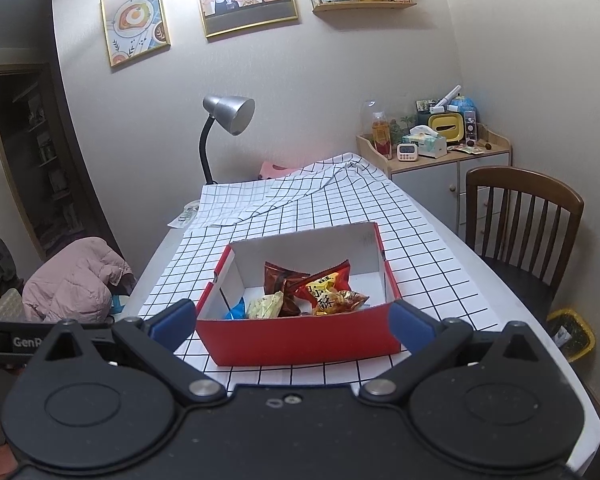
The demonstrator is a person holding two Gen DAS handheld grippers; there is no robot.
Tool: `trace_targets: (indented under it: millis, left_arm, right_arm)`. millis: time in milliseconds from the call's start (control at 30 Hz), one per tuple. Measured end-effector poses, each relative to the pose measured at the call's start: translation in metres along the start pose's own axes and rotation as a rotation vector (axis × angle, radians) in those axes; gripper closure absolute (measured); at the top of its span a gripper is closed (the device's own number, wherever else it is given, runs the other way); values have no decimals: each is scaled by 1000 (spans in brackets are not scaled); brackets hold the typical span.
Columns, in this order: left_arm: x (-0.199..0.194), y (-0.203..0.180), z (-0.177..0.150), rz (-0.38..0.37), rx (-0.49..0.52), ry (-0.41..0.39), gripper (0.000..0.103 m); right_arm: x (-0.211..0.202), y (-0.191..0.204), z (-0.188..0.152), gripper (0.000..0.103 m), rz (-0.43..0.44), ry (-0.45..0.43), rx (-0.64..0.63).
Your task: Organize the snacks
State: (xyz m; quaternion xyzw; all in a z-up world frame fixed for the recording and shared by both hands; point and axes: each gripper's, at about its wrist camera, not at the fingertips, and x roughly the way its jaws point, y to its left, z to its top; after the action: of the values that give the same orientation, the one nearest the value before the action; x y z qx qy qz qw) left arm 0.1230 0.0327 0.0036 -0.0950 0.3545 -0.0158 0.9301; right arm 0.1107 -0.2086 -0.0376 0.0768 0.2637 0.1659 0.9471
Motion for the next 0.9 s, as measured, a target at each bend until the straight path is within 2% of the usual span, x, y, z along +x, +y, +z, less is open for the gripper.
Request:
trace_targets:
  millis: [900]
  left_arm:
    - [-11, -5, -2, -7, 26, -40, 5]
  right_arm:
    - [-3, 0, -1, 0, -27, -5, 6]
